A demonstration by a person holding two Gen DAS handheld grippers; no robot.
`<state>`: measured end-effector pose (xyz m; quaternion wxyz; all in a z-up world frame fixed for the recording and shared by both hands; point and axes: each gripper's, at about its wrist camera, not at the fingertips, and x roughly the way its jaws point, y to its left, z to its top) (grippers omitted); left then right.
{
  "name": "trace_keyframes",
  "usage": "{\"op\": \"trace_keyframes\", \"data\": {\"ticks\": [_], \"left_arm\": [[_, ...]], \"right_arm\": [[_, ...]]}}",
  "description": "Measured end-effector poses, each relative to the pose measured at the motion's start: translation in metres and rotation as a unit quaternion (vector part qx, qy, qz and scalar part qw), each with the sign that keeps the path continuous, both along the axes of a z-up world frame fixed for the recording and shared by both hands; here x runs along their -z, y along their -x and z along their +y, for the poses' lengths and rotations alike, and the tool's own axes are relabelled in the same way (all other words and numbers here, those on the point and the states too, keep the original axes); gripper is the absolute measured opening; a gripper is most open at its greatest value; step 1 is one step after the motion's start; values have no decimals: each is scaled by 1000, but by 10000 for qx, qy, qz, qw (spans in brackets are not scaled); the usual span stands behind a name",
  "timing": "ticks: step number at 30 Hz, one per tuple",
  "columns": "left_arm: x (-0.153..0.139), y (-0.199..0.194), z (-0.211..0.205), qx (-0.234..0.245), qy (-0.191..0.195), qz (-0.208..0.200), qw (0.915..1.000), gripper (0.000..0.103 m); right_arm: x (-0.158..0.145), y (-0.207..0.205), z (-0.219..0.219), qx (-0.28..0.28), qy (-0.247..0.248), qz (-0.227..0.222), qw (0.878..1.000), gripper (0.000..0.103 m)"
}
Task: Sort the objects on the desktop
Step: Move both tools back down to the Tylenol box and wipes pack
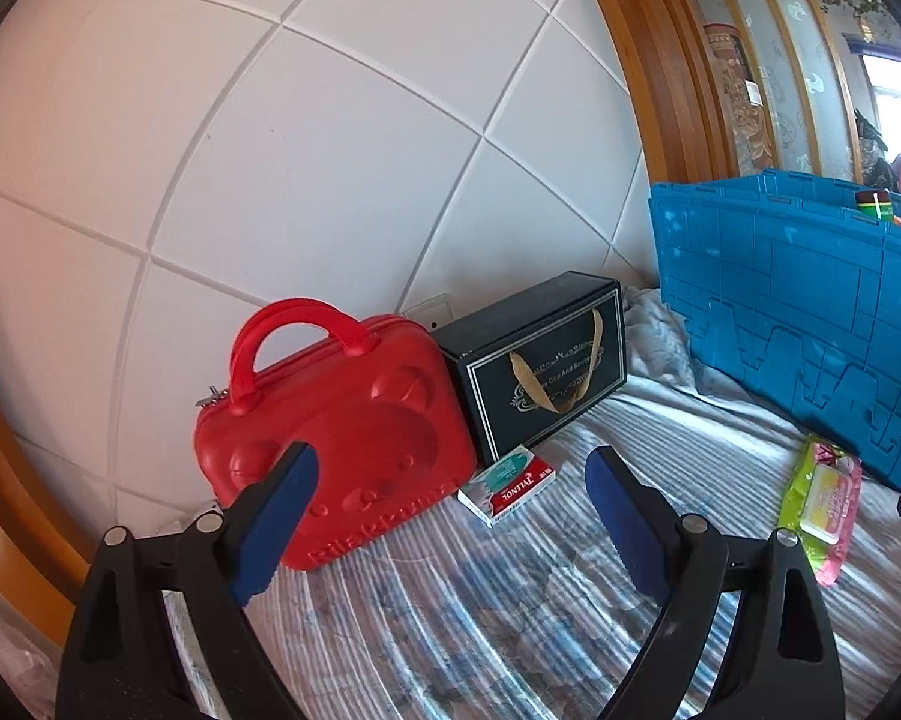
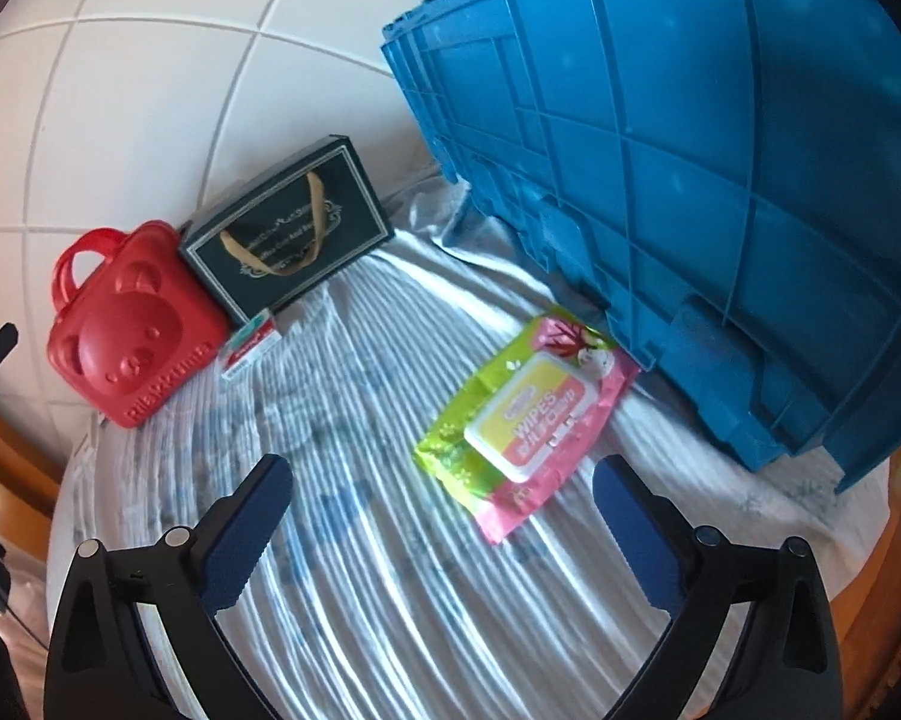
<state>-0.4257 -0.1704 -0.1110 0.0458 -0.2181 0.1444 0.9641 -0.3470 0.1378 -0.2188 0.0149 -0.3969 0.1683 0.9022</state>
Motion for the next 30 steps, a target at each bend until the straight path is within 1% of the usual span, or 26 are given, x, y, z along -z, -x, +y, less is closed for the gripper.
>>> {"op": "trace_keyframes", "data": {"ticks": [5,11,15,19,23,24,27,30], "left_arm": [[31,20,-3,213,25,-315,9993,91],[61,49,-8,330,-1,-671,9972,91],[82,69,-10,403,25,-853,9955,91],[103,90,-12,452,-64,-1112,9928,91],[120,107,-8,608,-34,-1202,9909,91],[124,112,-6,664,-15,-1222,9903,91],[136,134,2,889,100,-1318,9872,91],[148,157,14,1217,317,-1225,9845,91]], "right_arm": [[39,28,2,317,-129,-514,9981,102],[80,62,2,742,-338,-943,9922,102],[100,80,11,1090,-47,-1156,9873,102],[117,93,13,1303,138,-1407,9813,102],[128,100,14,1484,153,-1485,9776,103],[127,102,12,1504,29,-1424,9783,103],[130,108,6,1404,-214,-1432,9794,103],[130,106,5,1327,-295,-1385,9810,103]]}}
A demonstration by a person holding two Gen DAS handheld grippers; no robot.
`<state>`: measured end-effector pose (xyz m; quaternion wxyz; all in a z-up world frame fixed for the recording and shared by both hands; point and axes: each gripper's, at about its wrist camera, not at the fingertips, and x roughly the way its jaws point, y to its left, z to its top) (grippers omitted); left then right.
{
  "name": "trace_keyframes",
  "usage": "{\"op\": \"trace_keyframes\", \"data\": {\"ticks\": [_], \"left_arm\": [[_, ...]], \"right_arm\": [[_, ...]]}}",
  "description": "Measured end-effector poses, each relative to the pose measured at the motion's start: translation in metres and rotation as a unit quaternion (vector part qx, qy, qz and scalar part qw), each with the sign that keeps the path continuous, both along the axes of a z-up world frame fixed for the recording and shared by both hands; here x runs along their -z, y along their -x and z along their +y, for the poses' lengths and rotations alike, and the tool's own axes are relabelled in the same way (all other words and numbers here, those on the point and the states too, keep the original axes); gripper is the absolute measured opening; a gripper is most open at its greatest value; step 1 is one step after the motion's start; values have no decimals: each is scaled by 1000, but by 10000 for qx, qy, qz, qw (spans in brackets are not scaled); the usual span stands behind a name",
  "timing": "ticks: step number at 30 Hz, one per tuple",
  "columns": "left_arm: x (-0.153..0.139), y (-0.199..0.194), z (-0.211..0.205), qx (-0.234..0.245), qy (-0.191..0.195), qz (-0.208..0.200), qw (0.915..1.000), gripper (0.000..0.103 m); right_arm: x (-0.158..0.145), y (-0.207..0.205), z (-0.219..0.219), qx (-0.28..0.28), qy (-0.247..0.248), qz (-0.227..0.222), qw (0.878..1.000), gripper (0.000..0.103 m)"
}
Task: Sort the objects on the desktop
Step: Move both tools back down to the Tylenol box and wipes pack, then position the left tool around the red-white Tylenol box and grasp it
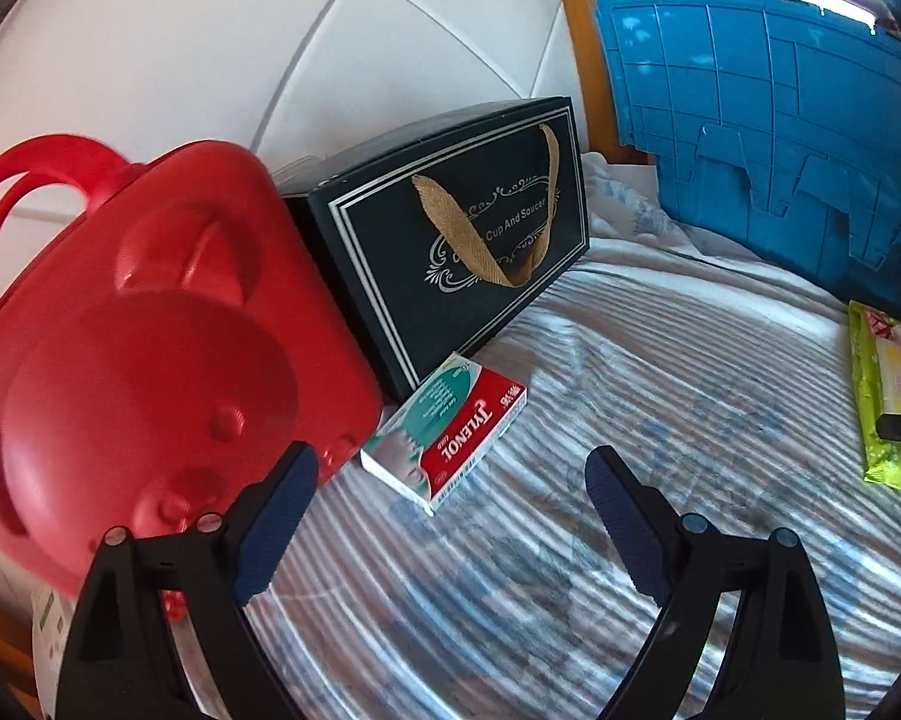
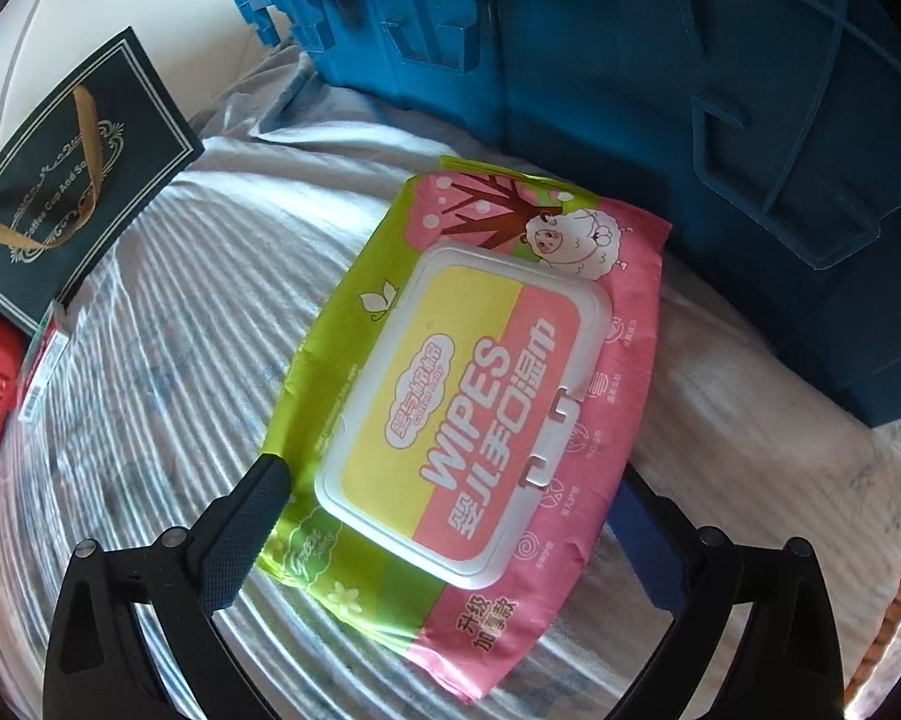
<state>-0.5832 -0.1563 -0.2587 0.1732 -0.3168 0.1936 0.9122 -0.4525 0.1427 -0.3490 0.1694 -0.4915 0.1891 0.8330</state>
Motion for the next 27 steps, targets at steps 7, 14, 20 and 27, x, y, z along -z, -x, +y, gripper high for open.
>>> {"op": "trace_keyframes", "data": {"ticks": [7,14,20,27], "left_arm": [[42,43,30,1446,737,113,9867,91],[75,80,38,2090,1272,-413,9687,88],[80,96,40,2485,1096,-866,9585,86],[82,101,46,2055,374,-1440,9673,87]], "right_arm": [[0,1,-1,-109,-11,-50,9999,103],[-1,3,-1,-165,15,-152,9997,103],[-1,3,-2,-275,33,-284,9992,103],[-2,3,-3,-285,121,-433,9986,103]]}}
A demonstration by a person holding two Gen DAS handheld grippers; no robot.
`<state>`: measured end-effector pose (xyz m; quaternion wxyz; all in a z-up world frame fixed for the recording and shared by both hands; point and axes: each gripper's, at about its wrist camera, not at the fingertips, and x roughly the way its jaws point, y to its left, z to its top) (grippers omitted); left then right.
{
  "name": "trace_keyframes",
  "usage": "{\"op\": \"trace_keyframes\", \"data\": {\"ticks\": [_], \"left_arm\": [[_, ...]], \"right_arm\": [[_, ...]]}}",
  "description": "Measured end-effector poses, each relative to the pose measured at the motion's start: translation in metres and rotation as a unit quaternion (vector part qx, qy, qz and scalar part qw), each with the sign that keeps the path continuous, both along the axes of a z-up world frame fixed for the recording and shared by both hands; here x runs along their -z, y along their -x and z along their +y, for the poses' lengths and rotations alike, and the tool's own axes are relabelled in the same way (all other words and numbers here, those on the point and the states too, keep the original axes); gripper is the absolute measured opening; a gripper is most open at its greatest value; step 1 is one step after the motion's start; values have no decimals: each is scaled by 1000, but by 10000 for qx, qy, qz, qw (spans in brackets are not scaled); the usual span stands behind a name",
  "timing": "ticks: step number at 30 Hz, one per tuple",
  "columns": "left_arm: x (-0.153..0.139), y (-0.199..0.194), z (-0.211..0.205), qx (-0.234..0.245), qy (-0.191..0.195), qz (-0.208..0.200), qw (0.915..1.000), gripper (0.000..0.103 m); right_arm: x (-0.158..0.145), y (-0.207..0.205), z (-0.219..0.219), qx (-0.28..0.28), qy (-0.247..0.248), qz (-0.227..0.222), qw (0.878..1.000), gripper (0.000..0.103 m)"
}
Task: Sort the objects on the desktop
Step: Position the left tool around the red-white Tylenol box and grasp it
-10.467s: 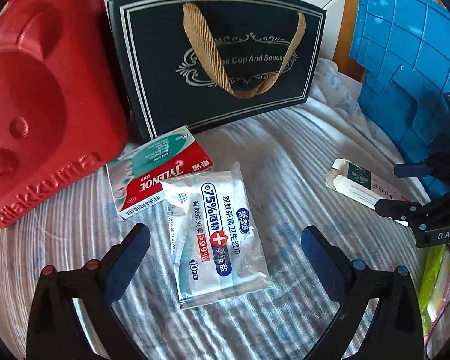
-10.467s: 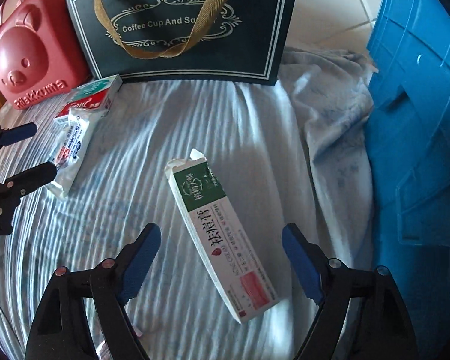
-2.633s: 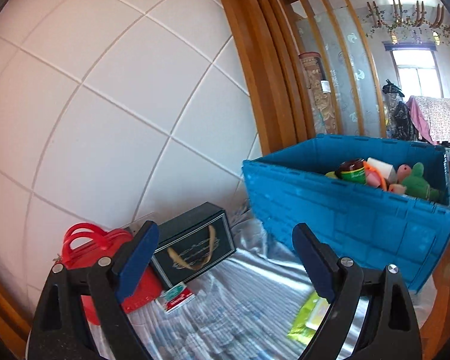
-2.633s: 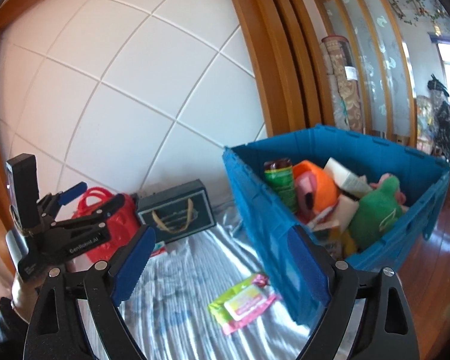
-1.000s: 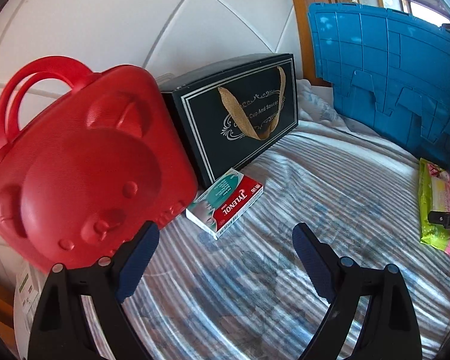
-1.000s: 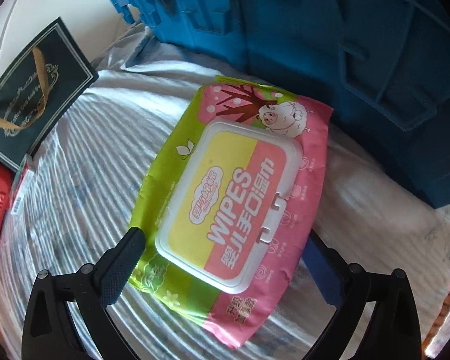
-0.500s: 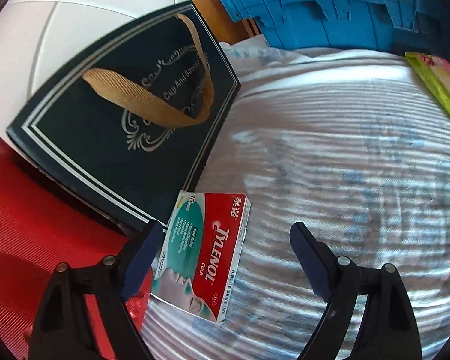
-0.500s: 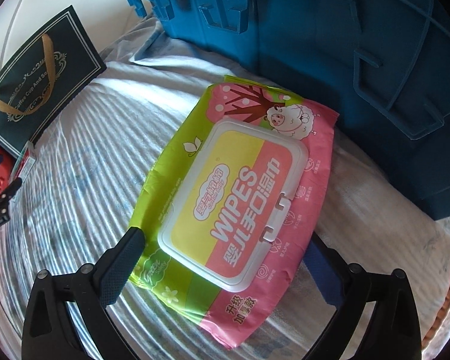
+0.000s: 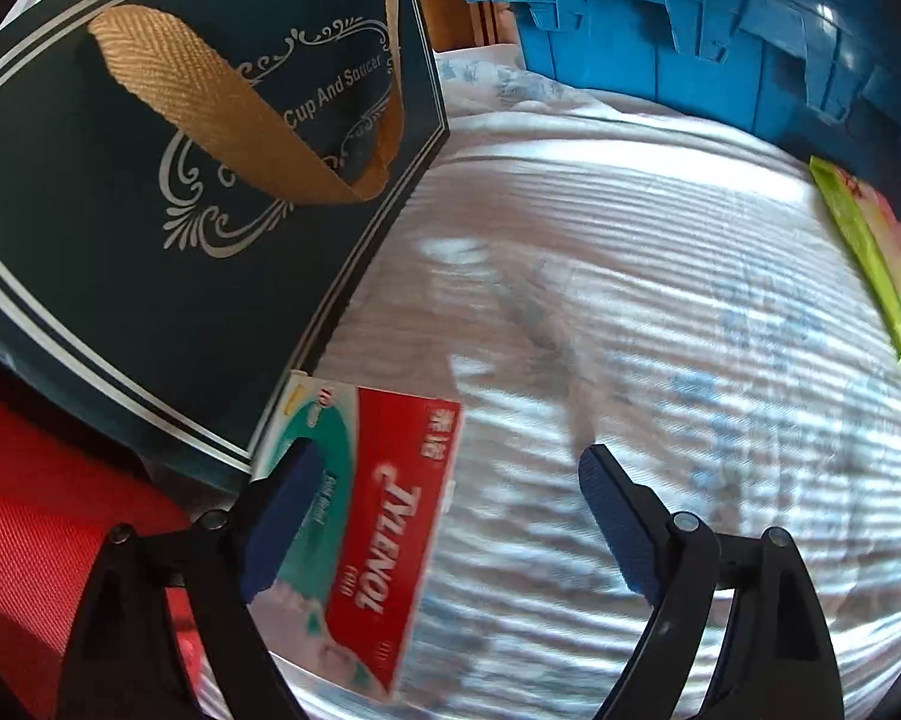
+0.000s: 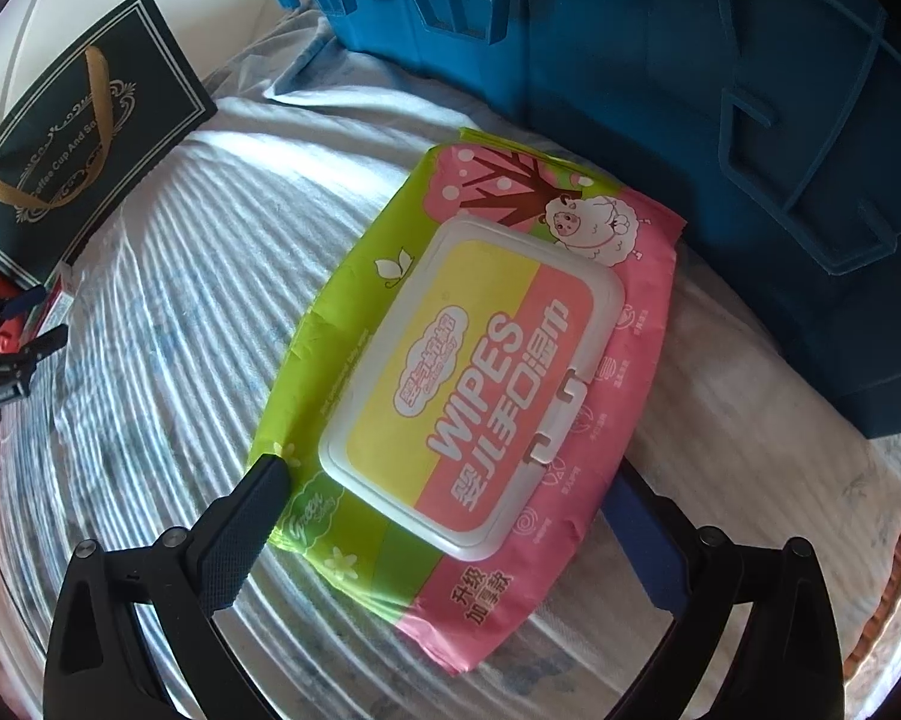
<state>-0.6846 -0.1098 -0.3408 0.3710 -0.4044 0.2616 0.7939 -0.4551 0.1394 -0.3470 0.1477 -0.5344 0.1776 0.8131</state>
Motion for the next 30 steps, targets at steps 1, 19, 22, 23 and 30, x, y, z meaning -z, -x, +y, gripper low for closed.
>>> {"op": "trace_keyframes", "data": {"ticks": [1,19,22,23,30], "left_arm": [[-2,-4,-1,-14,-149,-130,9998,87],[10,-4,-20,-339,519,499,9968,85],[12,8,-13,-2,428,338,9985,84],[12,12,-11,62,405,249,9988,84],[12,14,2,-173,196,102,9996,91]], "right_arm": [[0,-1,0,-29,13,-23,10000,103],[-2,-5,-3,-126,-38,-72,9999,103],[-3,-4,-4,-138,-46,-79,9999,103],[-3,-3,-5,-134,-48,-88,9999,103],[-3,0,-3,-117,10,-211,9997,103]]}}
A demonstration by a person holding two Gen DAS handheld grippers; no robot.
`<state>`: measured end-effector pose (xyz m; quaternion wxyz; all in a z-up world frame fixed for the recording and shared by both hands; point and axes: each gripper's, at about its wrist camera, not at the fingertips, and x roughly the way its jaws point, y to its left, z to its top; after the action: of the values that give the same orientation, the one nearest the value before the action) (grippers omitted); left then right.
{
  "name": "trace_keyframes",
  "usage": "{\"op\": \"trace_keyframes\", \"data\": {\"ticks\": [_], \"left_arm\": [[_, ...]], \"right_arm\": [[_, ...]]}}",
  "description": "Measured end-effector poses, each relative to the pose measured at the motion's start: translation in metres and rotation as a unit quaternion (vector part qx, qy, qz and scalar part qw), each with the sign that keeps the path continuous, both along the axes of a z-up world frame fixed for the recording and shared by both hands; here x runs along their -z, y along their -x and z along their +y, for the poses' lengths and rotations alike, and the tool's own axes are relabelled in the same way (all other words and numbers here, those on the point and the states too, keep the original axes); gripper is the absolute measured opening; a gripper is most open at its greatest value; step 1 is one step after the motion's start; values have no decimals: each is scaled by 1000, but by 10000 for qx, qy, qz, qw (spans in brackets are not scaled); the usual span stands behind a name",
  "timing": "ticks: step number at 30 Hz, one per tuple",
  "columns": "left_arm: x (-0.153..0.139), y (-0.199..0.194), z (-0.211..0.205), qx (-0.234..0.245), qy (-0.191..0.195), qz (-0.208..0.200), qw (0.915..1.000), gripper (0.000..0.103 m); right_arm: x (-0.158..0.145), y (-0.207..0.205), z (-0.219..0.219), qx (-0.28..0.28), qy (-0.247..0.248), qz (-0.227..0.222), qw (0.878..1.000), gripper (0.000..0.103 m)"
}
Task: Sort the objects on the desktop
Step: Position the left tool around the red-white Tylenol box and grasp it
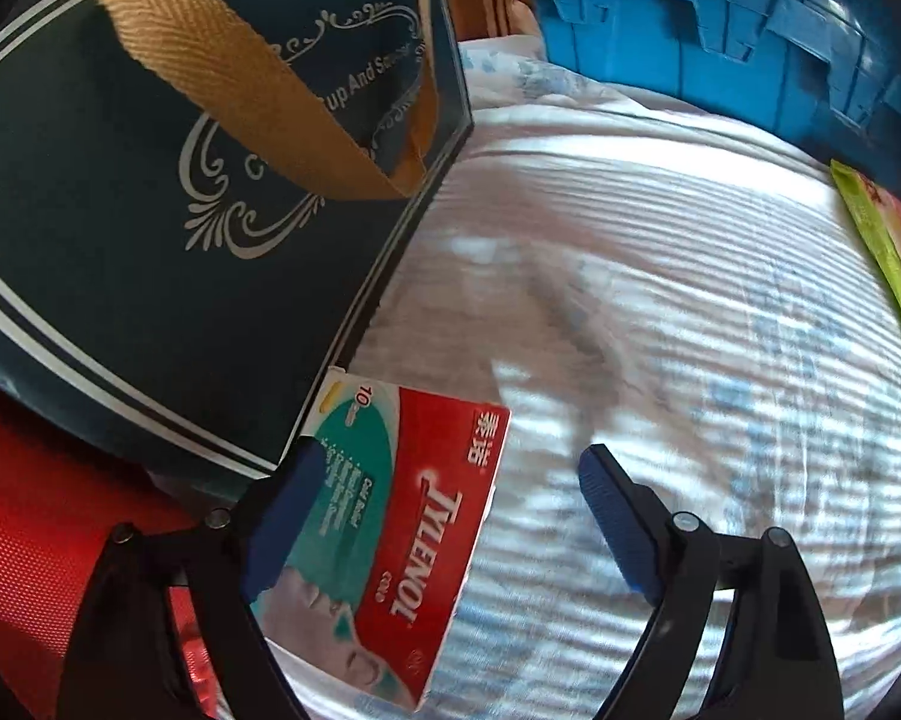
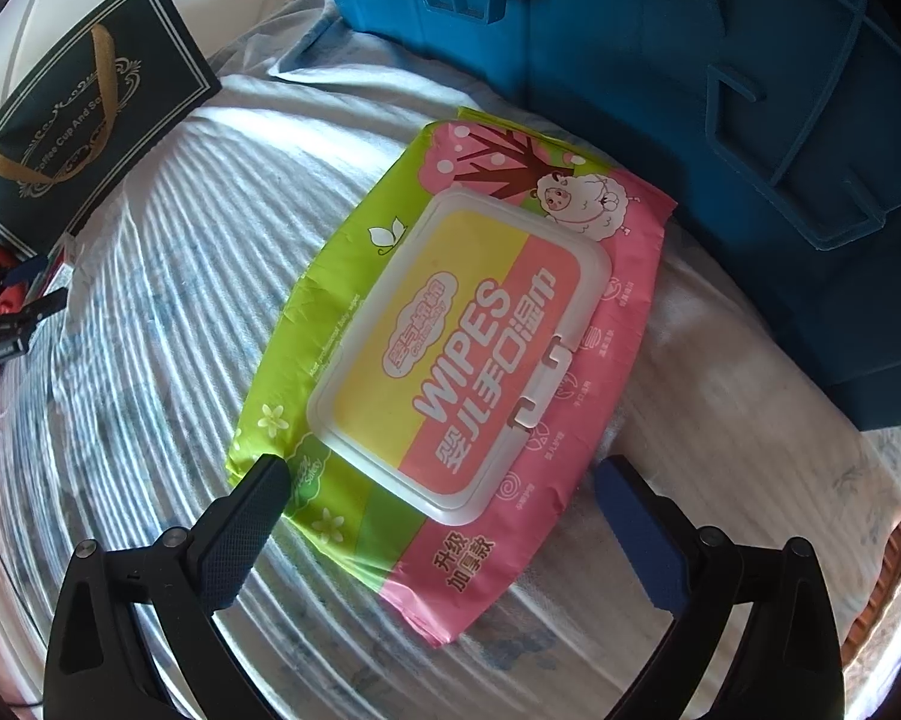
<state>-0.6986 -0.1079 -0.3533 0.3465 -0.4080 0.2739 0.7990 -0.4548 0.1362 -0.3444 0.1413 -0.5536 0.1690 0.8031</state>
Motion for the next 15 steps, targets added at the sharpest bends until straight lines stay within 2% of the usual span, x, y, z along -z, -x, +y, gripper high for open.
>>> {"op": "trace_keyframes", "data": {"ticks": [2,3,5,7,9,10,11,12,13,14,15], "left_arm": [[5,3,11,-290,-141,-99,9994,96],[0,-2,-1,-506,-314,-202,9980,99],[-9,-10,-17,-691,-916,-564,9918,100],[-13,-19,-16,-617,-1200,-784,9877,100],[-15,-42,-11,-340,-1331,-869,9867,100],[-15,-55,-9,-245,-1231,-828,9886,99],[-16,-68,-11,-312,-1057,-536,9925,99],[-20,-82,-17,-542,-950,-74,9940,99],[-24,-92,-26,-886,-970,294,9909,99],[-26,-97,-36,-1292,-1036,392,9854,99],[-28,-97,-48,-1793,-1156,395,9762,99]], "right_arm": [[0,1,0,18,25,-34,10000,103],[-1,2,-1,18,40,-54,10000,103],[-1,2,-1,24,89,-82,9999,103],[-2,2,-1,27,125,-106,9999,103],[-3,2,-2,8,131,-119,9998,103],[-3,3,-3,2,127,-124,9998,103],[-3,3,-4,5,124,-130,9998,103],[-3,4,-5,5,118,-128,9998,103],[-4,4,-6,-3,104,-117,9999,103],[-4,5,-7,-10,88,-104,9999,103],[-4,5,-8,-11,69,-96,9999,103]]}}
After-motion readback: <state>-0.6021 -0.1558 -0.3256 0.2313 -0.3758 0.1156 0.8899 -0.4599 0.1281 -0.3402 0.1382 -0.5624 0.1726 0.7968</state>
